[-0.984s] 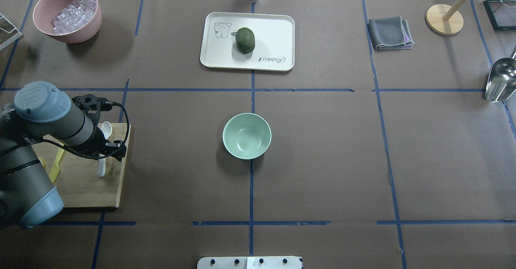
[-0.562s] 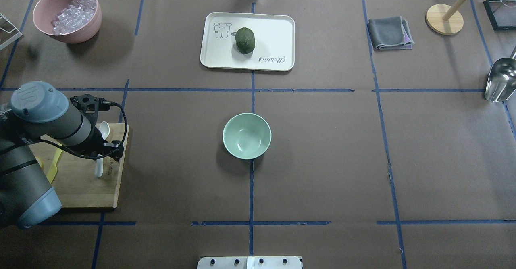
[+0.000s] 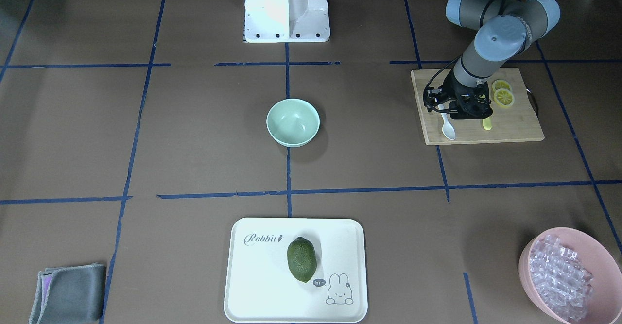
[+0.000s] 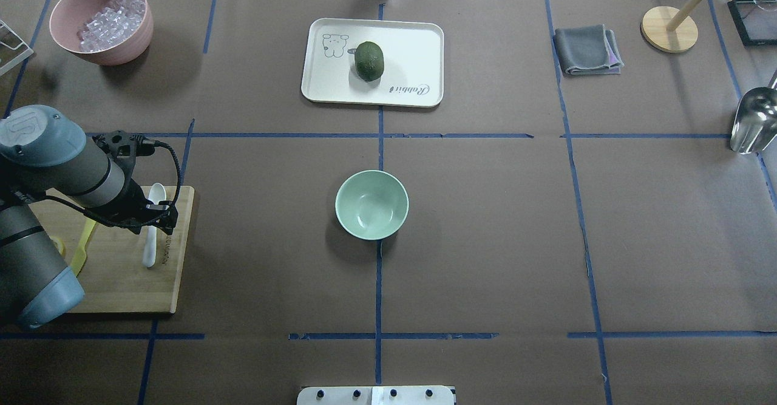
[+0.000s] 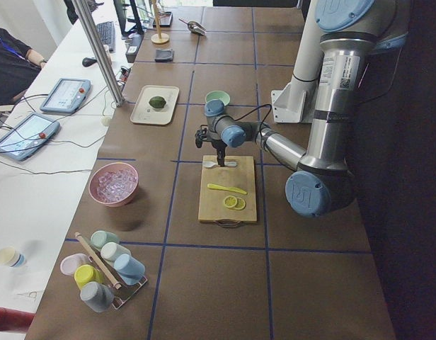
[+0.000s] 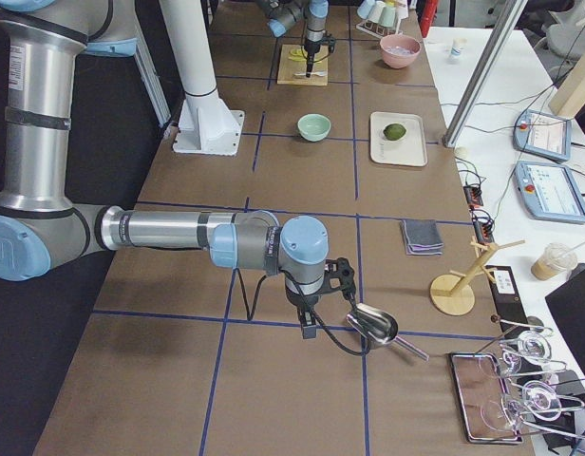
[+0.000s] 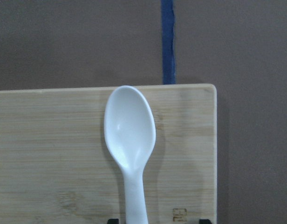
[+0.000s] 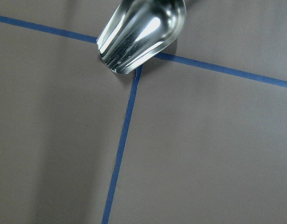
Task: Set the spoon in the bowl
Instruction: 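Lower the left gripper and close it on the white spoon handle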
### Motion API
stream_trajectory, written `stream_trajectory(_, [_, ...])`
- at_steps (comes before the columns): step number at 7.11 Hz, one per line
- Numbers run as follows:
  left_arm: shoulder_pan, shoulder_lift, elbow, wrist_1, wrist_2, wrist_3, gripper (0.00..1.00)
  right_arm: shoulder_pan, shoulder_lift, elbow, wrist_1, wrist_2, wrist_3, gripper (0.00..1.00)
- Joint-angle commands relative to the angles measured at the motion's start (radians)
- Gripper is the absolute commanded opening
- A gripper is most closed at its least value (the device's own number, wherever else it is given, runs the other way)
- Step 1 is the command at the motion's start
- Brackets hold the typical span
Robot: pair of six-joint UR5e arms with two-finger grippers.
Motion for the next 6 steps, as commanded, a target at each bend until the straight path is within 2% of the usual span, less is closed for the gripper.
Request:
stream_trajectory(1, [-0.005,0.0,0.009,0.0,-0.006,0.017,0.61,0.0,0.002,0.001,0.0,0.0,-0.002,1.0])
stream_trajectory(5, [-0.001,0.0,0.021,-0.002,-0.006,0.019,0.57,0.0,0.0,-0.001,0.0,-0.002,-0.002,1.0])
stream_trajectory(6, [-0.001,-0.001,0.021,0.0,-0.006,0.019,0.45,0.0,0.0,-0.001,0.0,-0.003,-0.002,1.0])
